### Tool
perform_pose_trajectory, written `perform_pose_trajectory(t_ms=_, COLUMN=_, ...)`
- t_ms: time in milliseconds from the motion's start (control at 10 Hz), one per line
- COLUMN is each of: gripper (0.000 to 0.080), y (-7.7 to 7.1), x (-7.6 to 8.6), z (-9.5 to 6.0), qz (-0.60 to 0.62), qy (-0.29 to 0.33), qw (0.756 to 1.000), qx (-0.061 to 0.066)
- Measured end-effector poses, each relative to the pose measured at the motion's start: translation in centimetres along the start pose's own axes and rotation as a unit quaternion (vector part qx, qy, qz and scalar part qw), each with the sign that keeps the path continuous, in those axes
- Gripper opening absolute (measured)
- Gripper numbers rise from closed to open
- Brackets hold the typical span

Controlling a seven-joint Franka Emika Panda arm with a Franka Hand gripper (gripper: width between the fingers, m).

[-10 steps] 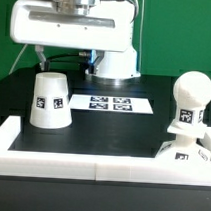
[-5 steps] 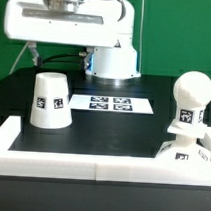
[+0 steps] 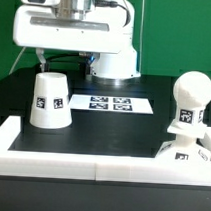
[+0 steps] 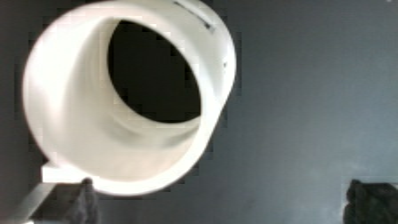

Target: Assemble lamp

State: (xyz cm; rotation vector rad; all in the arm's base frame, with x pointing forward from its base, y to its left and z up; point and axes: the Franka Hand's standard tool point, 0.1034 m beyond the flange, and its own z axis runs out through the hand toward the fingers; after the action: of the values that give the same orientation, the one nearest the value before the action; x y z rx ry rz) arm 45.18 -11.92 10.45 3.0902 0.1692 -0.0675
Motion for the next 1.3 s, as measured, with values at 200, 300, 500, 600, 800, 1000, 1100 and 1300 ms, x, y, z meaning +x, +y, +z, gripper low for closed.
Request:
perform_pose_trajectory(t_ms=200, gripper=0.0699, y=-0.1, x=-0.2, z=0.3, qz=0.000, qy=-0.005, qw=1.000, qx=0.001)
perform_pose_trajectory(t_ms=300, gripper=0.0699, y=0.0, x=-0.2, z=0.3, qz=0.000, qy=-0.005, qw=1.000, qx=0.001)
perform_pose_trajectory(t_ms=500, gripper=0.0699, y=-0.1, x=-0.4, z=0.4, qz=0.005, qy=-0.004, qw=1.000, qx=0.002)
perform_pose_trajectory(t_ms=600, gripper=0.0699, y=-0.4, x=-1.0, z=0.7, qz=0.015, qy=-0.005, qw=1.000, qx=0.007)
perform_pose_trajectory(t_ms=800, gripper=0.0699, y=-0.6, x=-1.9, z=1.3, qz=0.015, qy=-0.010, qw=1.000, qx=0.009)
perform_pose_trajectory(t_ms=1000, gripper=0.0699, y=-0.6, x=-2.5, z=1.9, qz=0.013, qy=-0.012, qw=1.000, qx=0.008)
perform_pose_trajectory(t_ms=1100, gripper=0.0699, y=-0.6, x=-2.6, z=2.1, qz=0.009, qy=-0.014, qw=1.000, qx=0.008)
perform_pose_trajectory(t_ms=1300, gripper=0.0581, y=-0.6, x=-2.7, z=2.5, qz=0.011, qy=-0.018, qw=1.000, qx=0.010)
